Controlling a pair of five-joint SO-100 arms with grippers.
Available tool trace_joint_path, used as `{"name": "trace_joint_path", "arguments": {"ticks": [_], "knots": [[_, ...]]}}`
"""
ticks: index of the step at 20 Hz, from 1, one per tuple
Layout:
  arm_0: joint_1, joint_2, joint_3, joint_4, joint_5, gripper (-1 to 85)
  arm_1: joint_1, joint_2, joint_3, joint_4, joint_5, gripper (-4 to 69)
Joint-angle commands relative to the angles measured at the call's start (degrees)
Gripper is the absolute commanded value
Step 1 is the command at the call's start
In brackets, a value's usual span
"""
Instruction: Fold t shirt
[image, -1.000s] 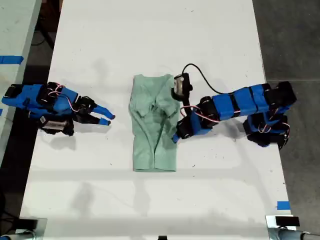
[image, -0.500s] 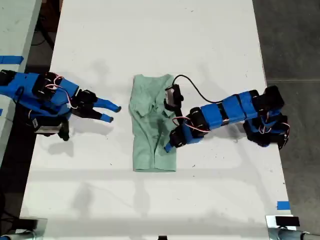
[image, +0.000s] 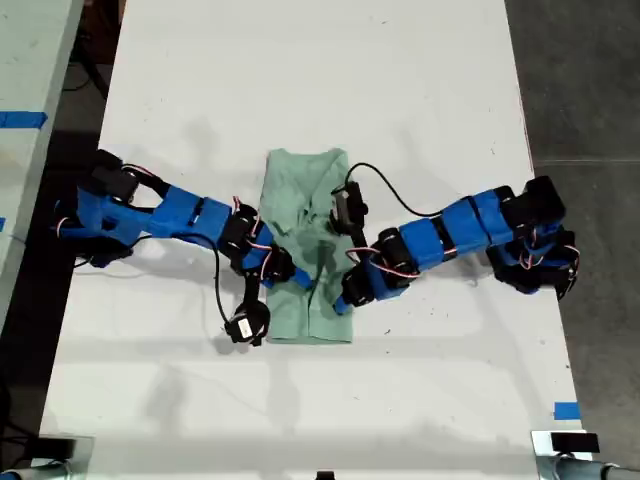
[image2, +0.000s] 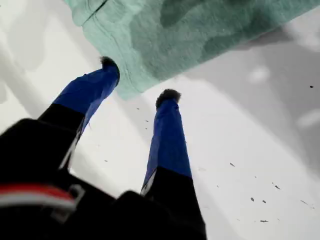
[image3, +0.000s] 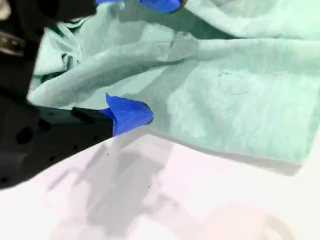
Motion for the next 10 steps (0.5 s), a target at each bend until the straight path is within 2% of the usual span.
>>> {"name": "trace_joint_path", "arguments": {"ticks": [1, 3, 5, 6, 8, 9, 10], "knots": [[2.20, 0.79, -3.52, 2.81, -4.04, 26.7, -1.49, 0.18, -4.83, -1.49, 0.97, 17.7], [2.37, 0.88, -3.34, 5.80, -6.68, 21.7, -1.76, -0.44, -4.92, -1.76, 1.41, 17.6], [1.85, 0.09, -2.99, 6.15, -7.73, 2.4, -2.02, -1.67, -4.92, -2.46, 1.93, 17.4], [1.41, -1.58, -3.16, 6.15, -7.82, 1.5, -2.20, -2.55, -4.92, -2.81, 2.20, 17.4], [1.05, -5.45, -4.04, 4.57, -7.38, 4.0, -2.37, -4.75, -4.92, -4.13, 2.37, 17.4], [1.23, -7.21, -5.10, 3.69, -7.21, 15.9, -2.37, -5.89, -5.01, -4.39, 2.55, 17.4], [1.49, -8.70, -6.59, 3.52, -7.03, 23.7, -2.37, -6.68, -5.10, -4.75, 2.55, 17.4]]}}
